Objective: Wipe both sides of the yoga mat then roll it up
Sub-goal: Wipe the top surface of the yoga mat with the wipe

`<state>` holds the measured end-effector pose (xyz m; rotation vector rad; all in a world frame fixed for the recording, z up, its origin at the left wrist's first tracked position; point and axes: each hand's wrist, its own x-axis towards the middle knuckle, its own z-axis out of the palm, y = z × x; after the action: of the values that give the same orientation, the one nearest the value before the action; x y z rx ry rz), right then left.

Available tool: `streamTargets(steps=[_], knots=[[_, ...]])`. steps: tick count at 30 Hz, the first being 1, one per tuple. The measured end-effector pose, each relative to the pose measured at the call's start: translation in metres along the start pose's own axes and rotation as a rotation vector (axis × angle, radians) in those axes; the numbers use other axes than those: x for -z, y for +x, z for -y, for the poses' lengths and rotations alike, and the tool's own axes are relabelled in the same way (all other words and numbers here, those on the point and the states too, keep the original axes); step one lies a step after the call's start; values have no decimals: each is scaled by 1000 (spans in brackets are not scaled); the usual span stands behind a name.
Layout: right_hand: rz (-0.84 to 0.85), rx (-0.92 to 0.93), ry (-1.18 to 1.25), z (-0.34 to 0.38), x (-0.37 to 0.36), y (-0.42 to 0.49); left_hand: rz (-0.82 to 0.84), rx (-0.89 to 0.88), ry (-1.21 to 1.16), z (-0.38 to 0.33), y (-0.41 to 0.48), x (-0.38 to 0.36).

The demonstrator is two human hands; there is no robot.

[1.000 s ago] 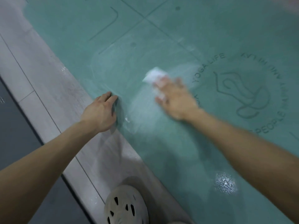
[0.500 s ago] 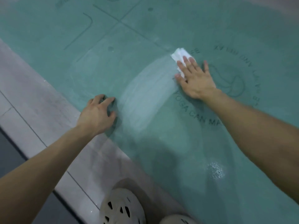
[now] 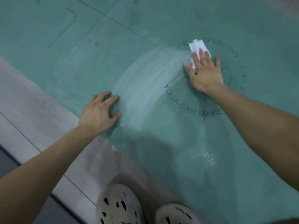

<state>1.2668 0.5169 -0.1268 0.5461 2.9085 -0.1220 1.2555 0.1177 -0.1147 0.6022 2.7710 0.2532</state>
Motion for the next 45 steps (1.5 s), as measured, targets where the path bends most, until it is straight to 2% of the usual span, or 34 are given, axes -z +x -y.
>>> streamTargets(steps=[1,2,5,6,7,8,10,12,14,15,16,19,20,21,22,24,26,27,29,30,31,33,34,35,36,37,40,41,43,45], knots=[[-15,33,23,15,-5,-15,2,10,-4,-1,1,0],[-30,143,54,40,-15,-41,-7,18,-6,-2,1,-1],[66,804,56,113,-52,-150,-40,9,2,-2,0,-3],[106,954,-9,119,-57,-169,-46,8,0,-1,0,-4],[86,1028,-55,113,-56,-163,-43,11,-3,-1,0,-3],[33,988,-64,100,-50,-141,-36,11,-6,-1,0,-2],[-21,624,-45,57,-34,-79,-21,18,-9,-1,2,-1],[24,260,-62,18,-12,-32,-12,24,-12,-1,2,0],[15,134,-7,19,-7,-29,-6,38,-17,-3,3,1],[11,178,18,39,-12,-47,-7,42,-17,-4,3,2],[17,310,47,65,-22,-76,-9,42,-15,-4,3,1],[137,923,34,122,-57,-181,-23,34,-8,-1,2,-2],[149,1035,-10,121,-60,-191,-27,28,-7,0,2,-3],[122,1066,-19,111,-58,-179,-25,27,-5,0,2,-3],[56,980,-2,96,-55,-154,-21,30,-2,1,3,-2],[-24,569,26,50,-36,-89,-15,40,-3,1,3,-2],[17,184,-20,3,-13,-41,-12,48,-10,0,4,-4],[15,100,-15,-8,-9,-34,-7,52,-15,-1,4,-4],[-25,125,31,17,-15,-58,-2,58,-24,-2,4,-4],[-45,244,63,42,-29,-87,-2,57,-25,-1,4,-4],[-34,433,83,68,-43,-124,-2,55,-21,-1,3,-6],[89,870,54,107,-65,-196,-9,48,-8,2,3,-7],[128,1013,7,110,-68,-211,-13,44,-4,3,3,-7],[121,1078,-11,103,-65,-205,-14,41,-5,3,4,-7],[61,1037,-2,90,-62,-184,-13,39,-6,3,4,-6],[-1,897,10,72,-56,-158,-8,40,-7,3,4,-6],[-35,300,-14,5,-29,-78,-1,47,-3,3,4,-6],[-28,178,-9,-9,-24,-66,0,48,-4,2,4,-6],[-59,118,46,4,-25,-76,5,53,-5,1,3,-6],[-63,342,72,52,-42,-122,9,59,-1,1,3,-6]])
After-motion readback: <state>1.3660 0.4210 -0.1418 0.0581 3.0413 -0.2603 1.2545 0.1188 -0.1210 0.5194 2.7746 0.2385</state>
